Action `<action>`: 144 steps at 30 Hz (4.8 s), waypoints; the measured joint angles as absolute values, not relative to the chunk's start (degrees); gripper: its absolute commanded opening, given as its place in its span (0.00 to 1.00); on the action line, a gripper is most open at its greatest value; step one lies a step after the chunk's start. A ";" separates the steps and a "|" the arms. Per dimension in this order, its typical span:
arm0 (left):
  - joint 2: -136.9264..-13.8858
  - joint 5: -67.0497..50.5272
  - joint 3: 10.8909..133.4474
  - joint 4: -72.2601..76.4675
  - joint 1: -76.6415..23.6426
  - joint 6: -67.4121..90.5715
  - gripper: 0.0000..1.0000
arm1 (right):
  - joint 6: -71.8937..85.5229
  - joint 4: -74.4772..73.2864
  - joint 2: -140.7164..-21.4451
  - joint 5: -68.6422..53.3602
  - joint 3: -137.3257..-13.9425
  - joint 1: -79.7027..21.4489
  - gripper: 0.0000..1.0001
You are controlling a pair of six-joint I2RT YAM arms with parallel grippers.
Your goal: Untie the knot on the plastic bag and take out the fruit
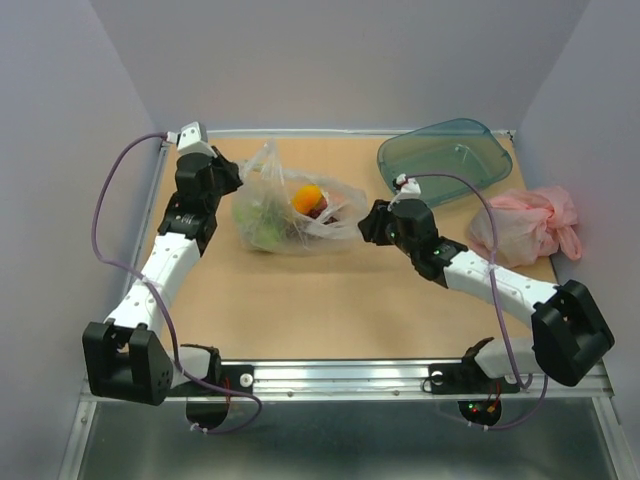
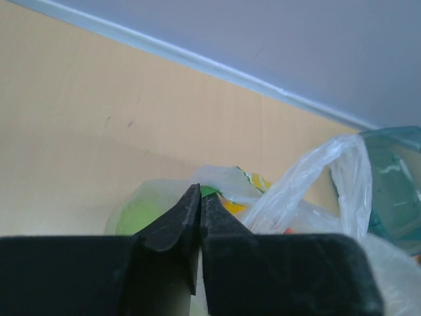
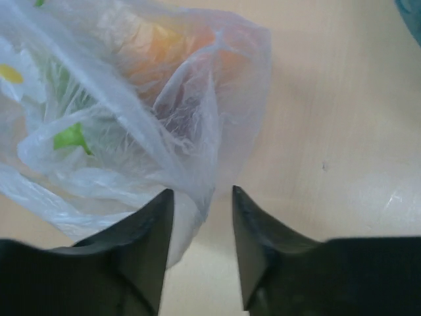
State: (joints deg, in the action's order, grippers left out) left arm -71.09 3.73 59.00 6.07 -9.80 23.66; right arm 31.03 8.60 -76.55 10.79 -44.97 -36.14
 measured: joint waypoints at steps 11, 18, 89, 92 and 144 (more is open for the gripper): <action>-49.63 4.89 50.94 -4.19 -10.44 25.58 0.89 | 13.04 -4.86 -75.75 3.97 -54.52 -39.83 1.00; -43.57 7.22 50.98 -11.49 -16.88 29.43 0.99 | 5.52 -9.06 -77.12 3.03 -67.37 -40.62 1.00; -57.23 16.53 41.78 -4.12 -16.34 31.53 0.00 | 13.34 0.19 -76.88 4.67 -55.16 -35.27 0.81; -57.23 15.77 41.80 -5.34 -16.34 28.49 0.00 | 10.13 -0.99 -76.07 6.07 -58.83 -41.01 0.80; -62.85 9.13 39.88 -7.86 -18.15 21.10 0.00 | 5.93 4.21 -98.89 14.06 -72.18 -54.48 0.52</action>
